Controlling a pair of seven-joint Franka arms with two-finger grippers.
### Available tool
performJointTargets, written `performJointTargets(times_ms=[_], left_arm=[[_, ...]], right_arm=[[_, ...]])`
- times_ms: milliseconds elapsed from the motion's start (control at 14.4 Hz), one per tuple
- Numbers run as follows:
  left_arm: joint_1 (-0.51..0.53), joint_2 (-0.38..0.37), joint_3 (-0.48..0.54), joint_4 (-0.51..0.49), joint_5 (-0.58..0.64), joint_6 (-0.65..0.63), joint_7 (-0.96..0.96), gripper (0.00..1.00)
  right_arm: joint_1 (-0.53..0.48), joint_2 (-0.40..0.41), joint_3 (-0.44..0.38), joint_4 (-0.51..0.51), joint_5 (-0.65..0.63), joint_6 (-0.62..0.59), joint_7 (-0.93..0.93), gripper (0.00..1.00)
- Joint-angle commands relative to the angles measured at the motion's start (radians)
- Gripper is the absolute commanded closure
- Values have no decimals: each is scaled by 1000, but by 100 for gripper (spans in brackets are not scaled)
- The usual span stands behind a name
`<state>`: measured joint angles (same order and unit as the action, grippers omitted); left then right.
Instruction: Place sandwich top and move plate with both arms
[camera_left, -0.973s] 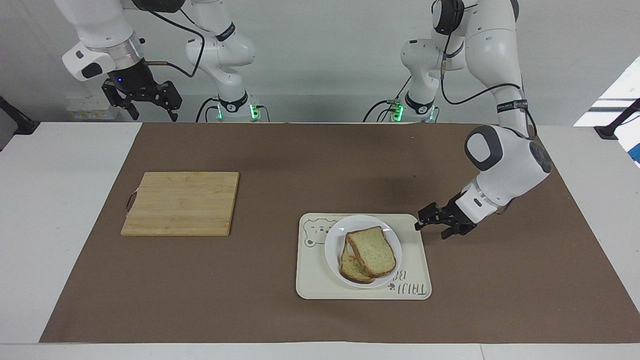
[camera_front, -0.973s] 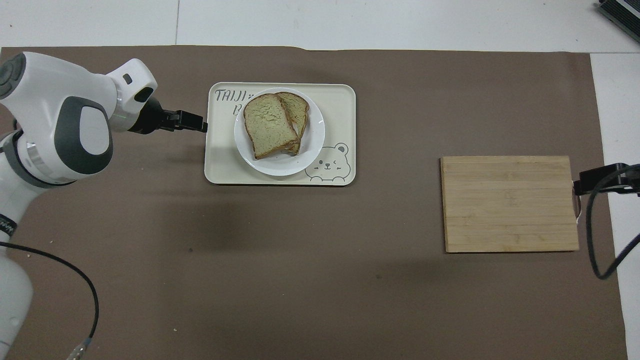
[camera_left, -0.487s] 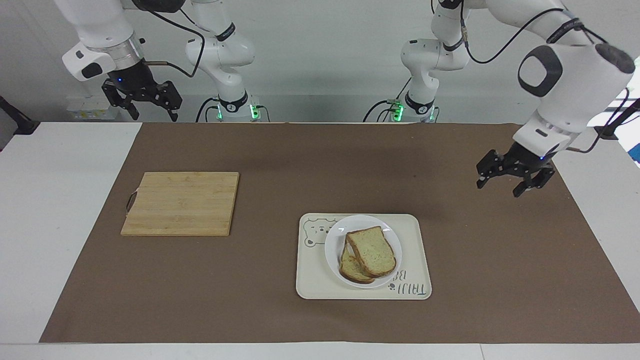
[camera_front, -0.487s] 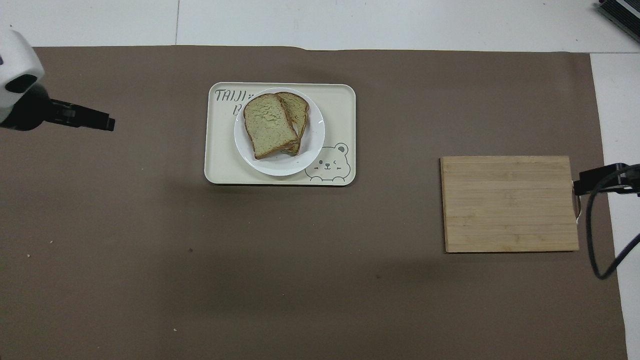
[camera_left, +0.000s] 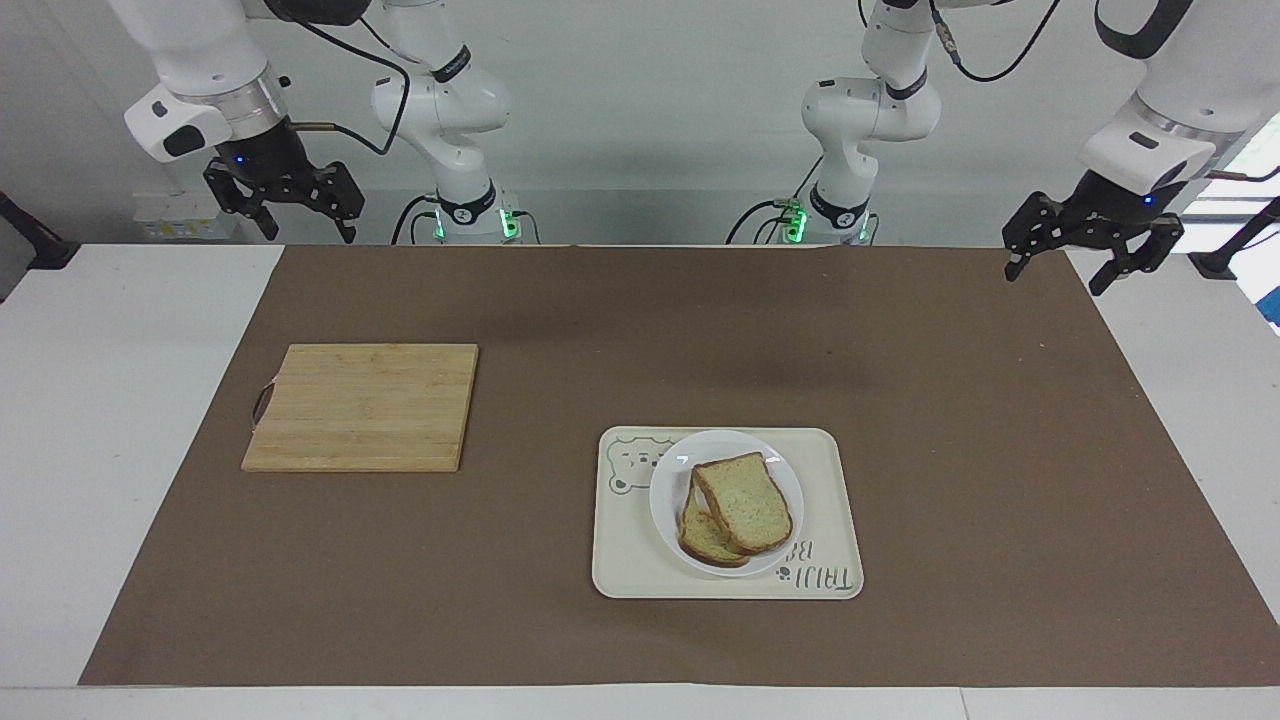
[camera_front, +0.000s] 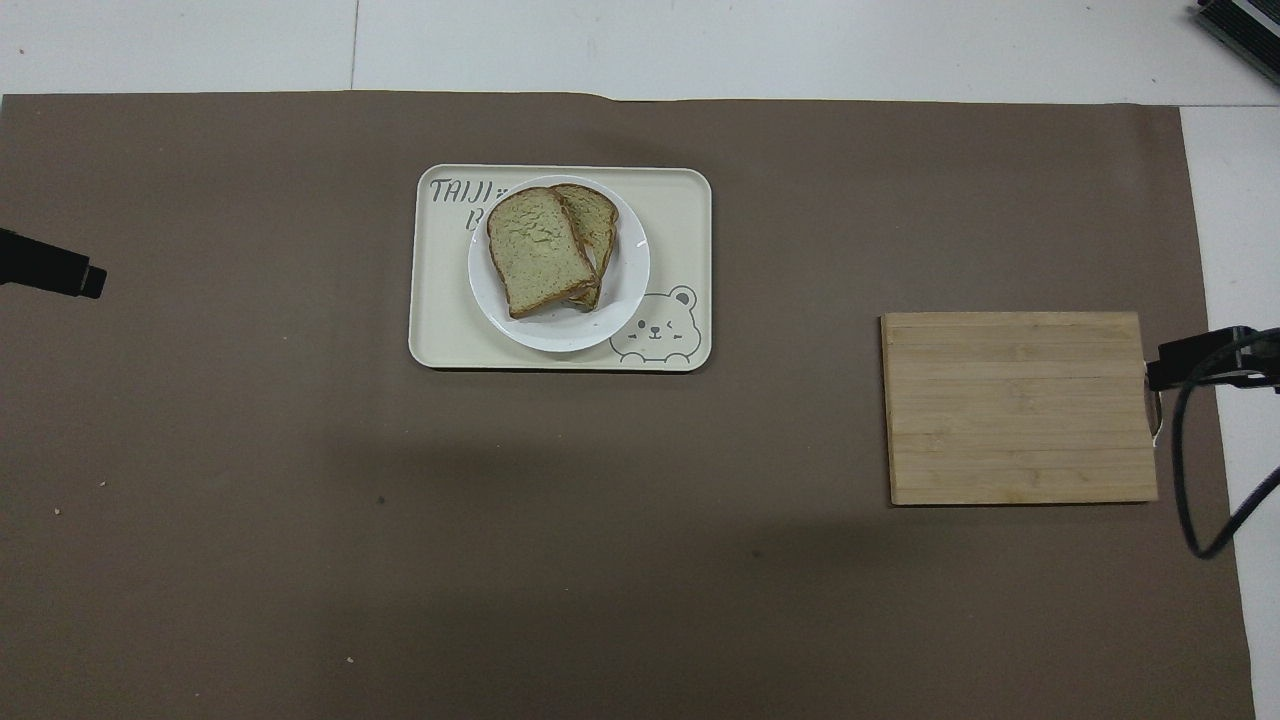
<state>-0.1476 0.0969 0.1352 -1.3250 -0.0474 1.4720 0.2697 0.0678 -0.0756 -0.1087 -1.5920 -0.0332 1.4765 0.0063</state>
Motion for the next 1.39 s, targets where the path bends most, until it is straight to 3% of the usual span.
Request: performJointTargets(times_ms=[0,209,417,1321], left_arm=[[-6,-58,-2,9,26,-80,-3,0],[-10,-135,-9,-69,15,-78,-4,0],[-13,-152,-6,-92,17,-94,-18,0],[-1,-144,0,-88,18,-108,-78,0]], right_arm=[[-17,10,12,21,12,-21,6,0],[-17,10,12,21,12,-21,6,0],[-17,10,12,21,12,-21,6,0],[-17,10,12,21,12,-21,6,0]])
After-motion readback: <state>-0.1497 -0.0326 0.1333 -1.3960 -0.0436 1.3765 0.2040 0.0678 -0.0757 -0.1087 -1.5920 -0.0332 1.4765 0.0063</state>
